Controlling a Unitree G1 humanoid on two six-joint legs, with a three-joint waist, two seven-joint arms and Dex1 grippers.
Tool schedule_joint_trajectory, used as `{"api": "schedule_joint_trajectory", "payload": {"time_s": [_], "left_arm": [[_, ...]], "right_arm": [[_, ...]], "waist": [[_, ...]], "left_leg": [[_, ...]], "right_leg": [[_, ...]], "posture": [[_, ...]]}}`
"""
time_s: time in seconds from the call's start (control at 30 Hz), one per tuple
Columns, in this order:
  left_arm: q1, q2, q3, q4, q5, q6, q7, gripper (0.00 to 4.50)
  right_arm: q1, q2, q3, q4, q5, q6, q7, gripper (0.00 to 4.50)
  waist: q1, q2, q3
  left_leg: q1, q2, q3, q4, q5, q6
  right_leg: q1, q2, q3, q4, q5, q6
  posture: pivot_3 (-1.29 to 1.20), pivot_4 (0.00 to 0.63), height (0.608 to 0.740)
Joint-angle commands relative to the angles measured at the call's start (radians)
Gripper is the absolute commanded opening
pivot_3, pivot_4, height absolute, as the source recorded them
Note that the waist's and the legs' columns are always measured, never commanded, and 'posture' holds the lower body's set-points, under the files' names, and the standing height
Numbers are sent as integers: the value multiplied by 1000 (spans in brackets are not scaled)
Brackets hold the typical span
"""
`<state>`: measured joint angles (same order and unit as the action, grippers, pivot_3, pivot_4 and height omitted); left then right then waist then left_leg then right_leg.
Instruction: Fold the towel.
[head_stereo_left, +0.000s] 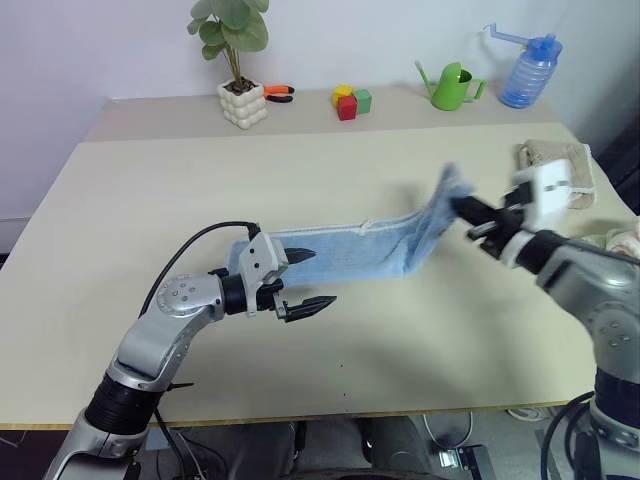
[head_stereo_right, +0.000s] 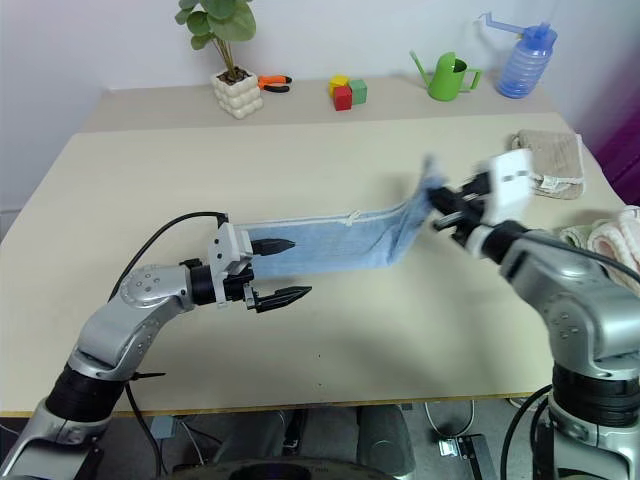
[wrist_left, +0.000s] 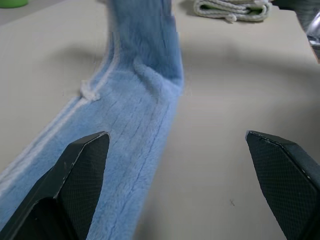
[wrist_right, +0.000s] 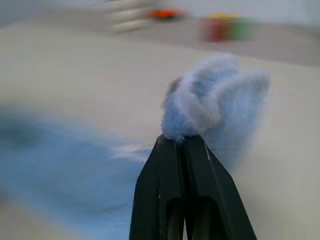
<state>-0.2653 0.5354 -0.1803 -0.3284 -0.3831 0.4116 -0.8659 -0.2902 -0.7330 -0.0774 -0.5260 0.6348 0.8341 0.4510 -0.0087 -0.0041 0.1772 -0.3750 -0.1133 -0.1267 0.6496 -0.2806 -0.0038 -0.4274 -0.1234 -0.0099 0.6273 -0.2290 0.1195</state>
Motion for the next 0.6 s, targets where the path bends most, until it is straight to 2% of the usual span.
{"api": "schedule_joint_trajectory", "payload": {"time_s": [0.03,0.13,0.23,0.4,0.5,0.6], "left_arm": [[-5,-5,5,-23,3,-16,1,4500],[6,-8,7,-37,3,-7,12,4500],[20,-4,17,-55,0,2,23,4500],[43,10,35,-78,-5,16,43,4500],[50,9,66,-72,-9,20,71,4500],[51,10,109,-59,-15,23,97,4500]], "right_arm": [[-11,-10,149,-8,-105,-90,83,19],[-53,47,284,90,-214,-129,79,19],[-62,87,326,141,-266,-148,81,19],[-48,93,347,151,-306,-176,136,19],[-32,79,282,109,-244,-166,199,831],[-6,43,204,55,-204,-169,246,2168]], "waist": [[2,0,0],[2,-2,0],[2,-2,0],[6,-2,0],[15,-2,0],[22,-2,0]], "left_leg": [[0,0,0,0,0,0],[0,0,0,1,0,0],[0,0,0,0,0,0],[0,0,0,0,0,0],[0,0,0,0,0,0],[0,0,0,0,0,0]], "right_leg": [[0,0,0,0,0,0],[0,0,0,0,0,0],[0,0,0,0,0,0],[-1,0,1,-1,0,0],[-1,0,1,-1,0,0],[-1,0,1,-1,0,0]], "posture": [[0,150,732],[0,150,732],[0,150,732],[0,150,732],[0,150,732],[0,150,732]]}}
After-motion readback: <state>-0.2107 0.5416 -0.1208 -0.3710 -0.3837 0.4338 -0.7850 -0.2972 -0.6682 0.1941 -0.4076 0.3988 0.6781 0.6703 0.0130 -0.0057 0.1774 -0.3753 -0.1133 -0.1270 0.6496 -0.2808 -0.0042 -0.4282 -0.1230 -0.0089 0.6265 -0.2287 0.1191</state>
